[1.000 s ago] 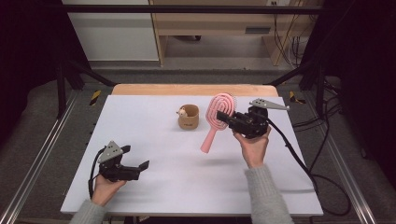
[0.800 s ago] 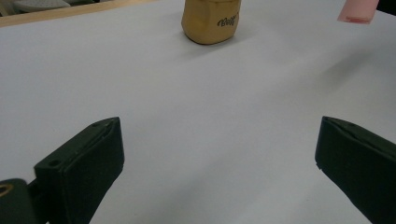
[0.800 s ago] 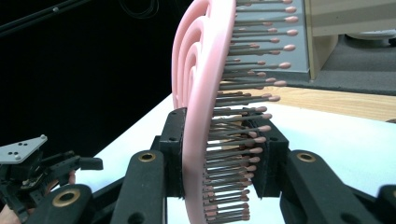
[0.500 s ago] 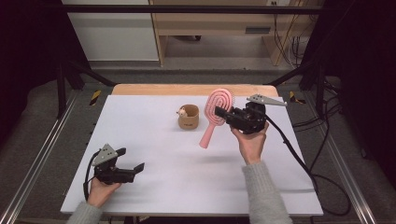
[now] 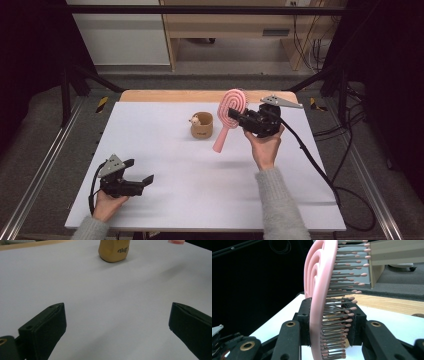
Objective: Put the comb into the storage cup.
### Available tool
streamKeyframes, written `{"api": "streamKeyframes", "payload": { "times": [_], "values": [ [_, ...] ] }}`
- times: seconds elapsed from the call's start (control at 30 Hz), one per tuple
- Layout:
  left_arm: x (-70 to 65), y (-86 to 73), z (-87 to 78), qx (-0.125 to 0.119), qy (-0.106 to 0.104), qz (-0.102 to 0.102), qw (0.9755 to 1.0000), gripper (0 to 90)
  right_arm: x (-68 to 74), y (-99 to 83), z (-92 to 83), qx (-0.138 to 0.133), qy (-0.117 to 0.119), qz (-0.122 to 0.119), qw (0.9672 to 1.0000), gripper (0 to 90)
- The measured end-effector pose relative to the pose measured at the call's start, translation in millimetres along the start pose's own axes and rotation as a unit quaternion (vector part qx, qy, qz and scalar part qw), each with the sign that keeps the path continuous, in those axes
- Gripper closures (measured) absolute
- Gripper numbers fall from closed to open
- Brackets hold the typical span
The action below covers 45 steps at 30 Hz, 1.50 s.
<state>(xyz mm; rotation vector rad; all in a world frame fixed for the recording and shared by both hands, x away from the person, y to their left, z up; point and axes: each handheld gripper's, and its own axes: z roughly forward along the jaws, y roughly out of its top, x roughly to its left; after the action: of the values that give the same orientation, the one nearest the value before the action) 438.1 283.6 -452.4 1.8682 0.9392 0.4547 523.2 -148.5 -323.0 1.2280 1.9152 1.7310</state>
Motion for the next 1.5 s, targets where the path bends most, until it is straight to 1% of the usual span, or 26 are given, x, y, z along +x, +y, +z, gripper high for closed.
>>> {"api": "streamKeyframes", "payload": {
  "times": [0.17,0.23,0.37,0.6,1.03,1.23,1.5],
  "values": [
    [0.2,-0.4,0.5,0.001,-0.002,-0.002,1.0000,1.3,0.3,4.8,4.2,-0.002,-0.006,0.000,1.0000,63.6],
    [0.6,-0.6,1.0,0.005,-0.001,-0.003,1.0000,1.3,0.5,7.5,5.0,-0.005,-0.010,-0.003,0.9999,63.5],
    [0.5,-0.7,1.2,0.005,-0.003,-0.002,1.0000,1.3,-0.1,12.7,5.9,-0.010,-0.011,-0.003,0.9999,63.5],
    [0.4,-0.6,1.1,0.003,-0.004,-0.003,1.0000,1.3,-2.1,17.9,9.1,-0.010,-0.021,-0.003,0.9997,63.6],
    [1.0,-0.8,1.2,0.002,-0.005,-0.004,1.0000,1.3,-1.1,28.9,23.8,-0.014,-0.032,-0.003,0.9994,63.6],
    [0.7,-0.8,1.6,0.004,-0.006,-0.002,1.0000,1.3,-0.8,33.2,29.2,-0.021,-0.036,-0.002,0.9991,63.5],
    [1.0,-0.8,1.6,0.003,-0.007,-0.002,1.0000,1.3,-2.0,37.7,36.3,-0.020,-0.040,0.000,0.9990,63.5]
  ]
}}
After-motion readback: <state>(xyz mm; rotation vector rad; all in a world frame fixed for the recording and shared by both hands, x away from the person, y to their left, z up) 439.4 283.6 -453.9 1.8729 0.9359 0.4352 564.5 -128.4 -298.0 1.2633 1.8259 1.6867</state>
